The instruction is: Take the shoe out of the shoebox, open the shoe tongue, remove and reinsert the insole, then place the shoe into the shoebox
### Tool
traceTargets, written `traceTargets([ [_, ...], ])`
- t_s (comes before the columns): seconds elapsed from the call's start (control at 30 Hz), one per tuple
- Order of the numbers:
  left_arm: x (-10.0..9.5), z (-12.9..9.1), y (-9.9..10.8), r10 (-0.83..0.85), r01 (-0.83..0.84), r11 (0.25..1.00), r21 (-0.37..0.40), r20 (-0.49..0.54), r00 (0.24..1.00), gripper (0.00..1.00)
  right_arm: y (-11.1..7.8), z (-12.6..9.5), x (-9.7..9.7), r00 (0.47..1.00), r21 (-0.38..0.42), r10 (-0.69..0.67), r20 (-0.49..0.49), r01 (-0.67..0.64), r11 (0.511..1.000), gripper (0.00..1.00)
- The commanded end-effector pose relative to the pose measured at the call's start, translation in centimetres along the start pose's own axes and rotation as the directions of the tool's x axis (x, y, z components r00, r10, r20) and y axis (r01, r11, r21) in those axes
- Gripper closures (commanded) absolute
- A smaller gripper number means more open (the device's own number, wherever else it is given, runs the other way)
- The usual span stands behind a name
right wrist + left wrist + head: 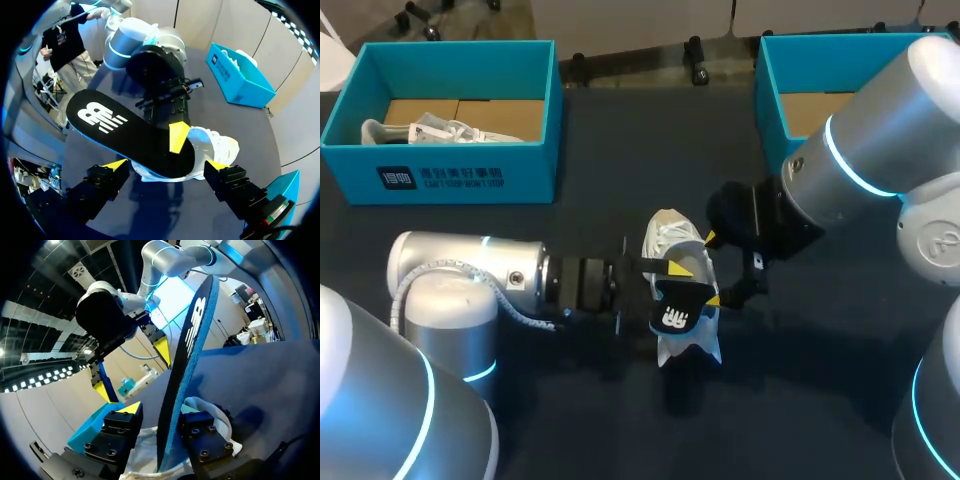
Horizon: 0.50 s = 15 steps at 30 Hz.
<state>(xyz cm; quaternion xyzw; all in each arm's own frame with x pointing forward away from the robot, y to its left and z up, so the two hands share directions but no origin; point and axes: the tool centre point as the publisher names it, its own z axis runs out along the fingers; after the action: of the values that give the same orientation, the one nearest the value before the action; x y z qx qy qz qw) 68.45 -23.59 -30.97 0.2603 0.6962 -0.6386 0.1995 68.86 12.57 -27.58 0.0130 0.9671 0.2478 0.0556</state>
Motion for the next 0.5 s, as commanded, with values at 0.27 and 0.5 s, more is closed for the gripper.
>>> traceTargets([
  [0.27, 0.7, -1.5, -1.2, 0.002, -0.006, 0.997, -0.077, -0.046, 0.999, 0.93, 0.0, 0.2, 0.1, 1.0, 0.0, 0.0, 0.002, 0.0, 1.0, 0.0],
  [0.5, 1.5, -1.3, -0.2, -0.003, -0.004, 0.995, -0.096, -0.073, 0.997, 1.0, 0.0, 0.2, 0.1, 1.0, 0.0, 0.0, 0.002, 0.0, 1.0, 0.0],
])
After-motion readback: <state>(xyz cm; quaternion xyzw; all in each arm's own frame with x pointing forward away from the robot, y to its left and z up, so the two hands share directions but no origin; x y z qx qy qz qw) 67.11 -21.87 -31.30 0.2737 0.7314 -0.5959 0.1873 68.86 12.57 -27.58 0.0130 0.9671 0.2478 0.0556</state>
